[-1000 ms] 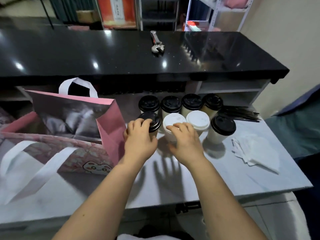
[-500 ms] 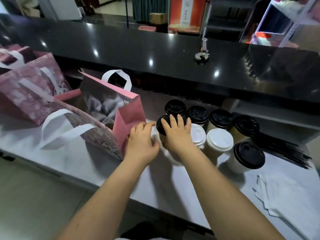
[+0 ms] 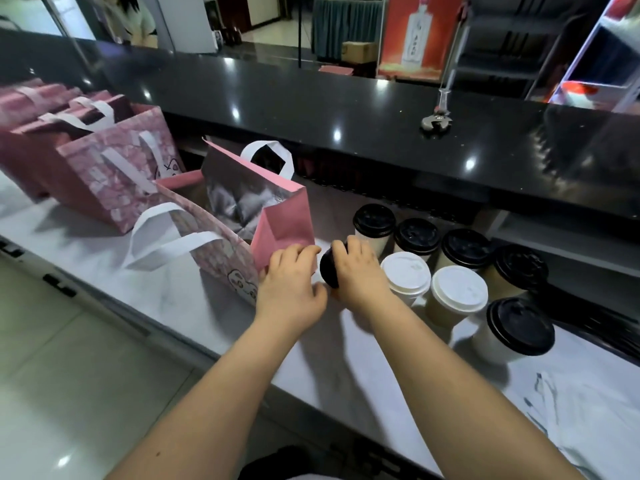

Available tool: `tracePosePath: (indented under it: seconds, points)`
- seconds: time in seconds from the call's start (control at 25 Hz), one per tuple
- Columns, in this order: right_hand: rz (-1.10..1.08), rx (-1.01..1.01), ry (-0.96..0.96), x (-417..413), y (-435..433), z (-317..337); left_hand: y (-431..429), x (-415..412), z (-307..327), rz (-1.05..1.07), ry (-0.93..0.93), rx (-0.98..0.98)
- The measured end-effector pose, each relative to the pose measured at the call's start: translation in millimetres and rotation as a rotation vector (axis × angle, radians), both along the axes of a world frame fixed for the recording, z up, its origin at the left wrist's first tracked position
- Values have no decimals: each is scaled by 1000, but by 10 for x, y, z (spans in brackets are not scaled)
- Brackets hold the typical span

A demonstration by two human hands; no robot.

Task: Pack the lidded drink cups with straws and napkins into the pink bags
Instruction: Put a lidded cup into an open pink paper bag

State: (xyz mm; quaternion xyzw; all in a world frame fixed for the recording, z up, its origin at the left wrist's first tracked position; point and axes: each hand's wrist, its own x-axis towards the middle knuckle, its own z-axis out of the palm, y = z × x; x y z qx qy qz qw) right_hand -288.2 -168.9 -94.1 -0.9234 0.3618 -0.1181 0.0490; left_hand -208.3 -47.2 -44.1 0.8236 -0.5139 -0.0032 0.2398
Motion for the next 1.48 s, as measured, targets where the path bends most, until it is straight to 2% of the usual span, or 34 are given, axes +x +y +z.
tracePosePath:
  seconds: [0.12,0.24,0.36,0.52,0.64,0.8,1.04,1.2,1.28,1.48]
  points:
    - [20,-11,-74,-97,51,186,-34,-7,160,-25,-75,-70]
    - [-37,33,-280,-286,58,512,-141,-21,373,-68,-193,-162]
    - [-101,21,-352,-437,-52,923,-324,66,681,-90,-299,-152]
    - [-59,-45,-357,-395,-224,1430,-454,345,1041,-74,-361,-53]
    - [44,-177,-254,-153,-228,1715,-437,694,1318,-54,-392,-34]
    - [90,-343,-215,205,-224,1935,-374,1228,1519,-99,-449,2]
    - [129,-422,-176,919,-234,1938,-257,2181,1456,-192,-305,68]
    - [103,-362,-139,1390,-244,2007,-374,2731,1301,-380,-146,188]
    - [71,-315,-180,1632,-215,2152,-486,2938,1203,-490,-89,216]
    - [36,-7,-241,1925,-23,2500,-760,3292,1015,-756,-150,136]
